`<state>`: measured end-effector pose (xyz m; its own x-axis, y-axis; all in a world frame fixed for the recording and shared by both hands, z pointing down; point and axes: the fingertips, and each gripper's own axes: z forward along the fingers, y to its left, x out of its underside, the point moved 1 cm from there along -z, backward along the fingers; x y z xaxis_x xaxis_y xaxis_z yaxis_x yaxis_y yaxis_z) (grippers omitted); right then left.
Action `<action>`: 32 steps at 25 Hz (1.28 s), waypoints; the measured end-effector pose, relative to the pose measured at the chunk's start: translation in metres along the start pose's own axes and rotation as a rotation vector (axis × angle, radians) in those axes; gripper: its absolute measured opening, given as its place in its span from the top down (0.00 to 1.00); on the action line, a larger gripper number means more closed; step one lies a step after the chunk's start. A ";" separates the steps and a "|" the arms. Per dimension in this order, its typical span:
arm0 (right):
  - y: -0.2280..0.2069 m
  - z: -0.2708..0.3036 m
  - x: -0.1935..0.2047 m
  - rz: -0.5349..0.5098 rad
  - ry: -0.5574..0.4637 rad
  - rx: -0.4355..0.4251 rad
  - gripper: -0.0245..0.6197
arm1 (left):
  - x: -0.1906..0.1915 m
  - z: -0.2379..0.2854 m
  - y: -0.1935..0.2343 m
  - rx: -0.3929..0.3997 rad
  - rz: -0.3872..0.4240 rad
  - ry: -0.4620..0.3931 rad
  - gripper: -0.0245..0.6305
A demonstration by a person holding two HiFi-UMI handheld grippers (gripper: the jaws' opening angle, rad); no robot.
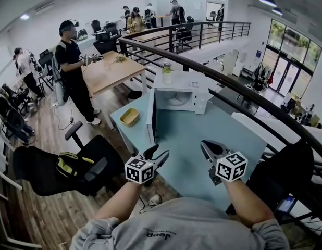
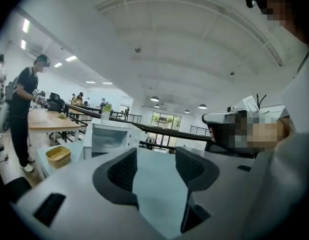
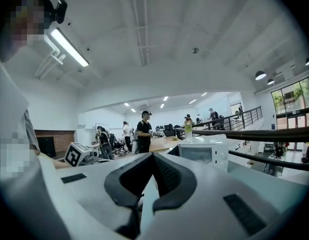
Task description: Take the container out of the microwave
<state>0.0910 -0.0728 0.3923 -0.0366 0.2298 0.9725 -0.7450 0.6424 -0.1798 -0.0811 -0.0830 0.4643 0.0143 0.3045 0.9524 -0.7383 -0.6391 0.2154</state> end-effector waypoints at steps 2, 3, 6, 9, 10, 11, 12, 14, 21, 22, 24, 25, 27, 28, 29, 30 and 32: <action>-0.002 -0.016 0.004 0.005 -0.013 0.000 0.93 | 0.004 -0.006 -0.023 0.012 0.010 -0.003 0.63; -0.002 -0.029 0.006 0.011 -0.019 -0.001 0.93 | 0.006 -0.010 -0.038 0.018 0.010 -0.005 0.66; -0.005 -0.073 0.018 0.041 -0.034 0.005 0.93 | 0.017 -0.023 -0.087 0.040 -0.001 -0.008 0.75; -0.009 -0.101 0.031 0.056 -0.040 0.017 0.93 | 0.026 -0.027 -0.120 0.078 0.006 -0.009 0.83; -0.010 -0.107 0.034 0.054 -0.039 0.021 0.93 | 0.028 -0.027 -0.127 0.091 0.009 -0.009 0.85; -0.010 -0.112 0.036 0.050 -0.037 0.024 0.93 | 0.030 -0.026 -0.132 0.103 0.012 -0.008 0.87; -0.010 -0.116 0.040 0.046 -0.032 0.027 0.93 | 0.032 -0.025 -0.136 0.111 0.015 -0.004 0.89; -0.007 -0.123 0.048 0.035 -0.019 0.031 0.93 | 0.036 -0.024 -0.141 0.124 0.020 0.004 0.92; 0.002 -0.143 0.085 0.061 0.031 0.059 0.94 | 0.050 -0.025 -0.159 0.213 0.029 0.041 0.93; 0.004 -0.144 0.089 0.058 0.038 0.058 0.94 | 0.052 -0.027 -0.160 0.221 0.032 0.047 0.93; 0.006 -0.143 0.093 0.045 0.047 0.057 0.94 | 0.055 -0.030 -0.160 0.232 0.046 0.061 0.93; 0.006 -0.141 0.093 0.042 0.046 0.057 0.94 | 0.057 -0.031 -0.158 0.232 0.057 0.068 0.93; 0.007 -0.137 0.091 0.040 0.038 0.056 0.94 | 0.060 -0.034 -0.151 0.224 0.068 0.083 0.93; 0.008 -0.136 0.090 0.039 0.034 0.053 0.94 | 0.060 -0.036 -0.147 0.217 0.065 0.088 0.93; 0.010 -0.135 0.089 0.039 0.032 0.049 0.94 | 0.061 -0.038 -0.145 0.211 0.059 0.089 0.93; 0.012 -0.134 0.089 0.039 0.032 0.045 0.94 | 0.060 -0.041 -0.143 0.207 0.052 0.089 0.93; 0.015 -0.134 0.090 0.042 0.038 0.038 0.94 | 0.060 -0.044 -0.144 0.205 0.046 0.089 0.93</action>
<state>0.1656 0.0552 0.4577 -0.0438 0.2838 0.9579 -0.7683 0.6033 -0.2139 -0.0039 0.0584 0.4811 -0.0826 0.3271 0.9414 -0.5841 -0.7812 0.2202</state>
